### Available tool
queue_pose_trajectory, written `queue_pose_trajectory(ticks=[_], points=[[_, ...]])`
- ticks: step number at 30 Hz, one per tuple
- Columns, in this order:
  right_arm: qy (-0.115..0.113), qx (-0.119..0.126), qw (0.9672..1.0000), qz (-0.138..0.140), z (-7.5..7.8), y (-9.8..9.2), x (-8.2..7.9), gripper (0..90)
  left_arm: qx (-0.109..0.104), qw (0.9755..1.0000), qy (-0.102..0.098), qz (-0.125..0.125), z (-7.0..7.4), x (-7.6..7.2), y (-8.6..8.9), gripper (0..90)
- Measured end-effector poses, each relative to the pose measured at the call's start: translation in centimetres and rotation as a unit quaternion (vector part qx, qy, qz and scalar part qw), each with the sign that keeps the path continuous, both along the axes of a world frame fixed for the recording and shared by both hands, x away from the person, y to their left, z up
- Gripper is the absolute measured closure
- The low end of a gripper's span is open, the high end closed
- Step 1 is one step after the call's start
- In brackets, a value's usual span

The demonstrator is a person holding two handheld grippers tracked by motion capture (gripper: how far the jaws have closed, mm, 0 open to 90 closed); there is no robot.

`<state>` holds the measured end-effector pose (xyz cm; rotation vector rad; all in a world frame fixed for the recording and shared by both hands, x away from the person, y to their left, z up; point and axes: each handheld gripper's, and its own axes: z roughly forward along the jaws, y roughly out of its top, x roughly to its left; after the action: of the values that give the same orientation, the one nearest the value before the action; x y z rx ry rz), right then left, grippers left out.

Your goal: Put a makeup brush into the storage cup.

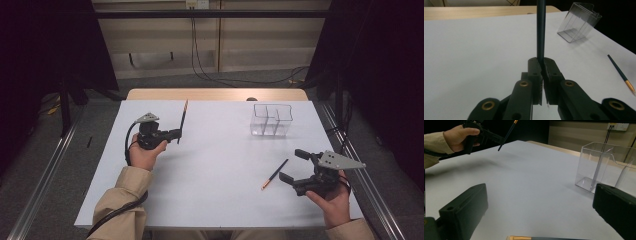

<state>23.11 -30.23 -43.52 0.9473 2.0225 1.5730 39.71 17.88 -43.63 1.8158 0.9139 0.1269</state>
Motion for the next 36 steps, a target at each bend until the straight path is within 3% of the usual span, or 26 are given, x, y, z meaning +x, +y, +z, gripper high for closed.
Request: queue_pose_trajectory(ticks=[14,22,36], points=[[0.000,0.001,1.0000,0.001,0.0,0.1,0.1,0.0,-0.047,0.9985,-0.012,-0.027,0.5,-1.2,-1.3,85.2],[-0.001,0.002,1.0000,-0.002,0.0,0.1,0.1,0.0,-0.062,0.9969,-0.021,-0.045,0.7,-2.1,-2.3,85.2],[-0.001,0.003,1.0000,-0.001,-0.1,0.3,0.3,0.0,-0.068,0.9929,-0.026,-0.095,0.7,-3.6,-4.8,85.2]])
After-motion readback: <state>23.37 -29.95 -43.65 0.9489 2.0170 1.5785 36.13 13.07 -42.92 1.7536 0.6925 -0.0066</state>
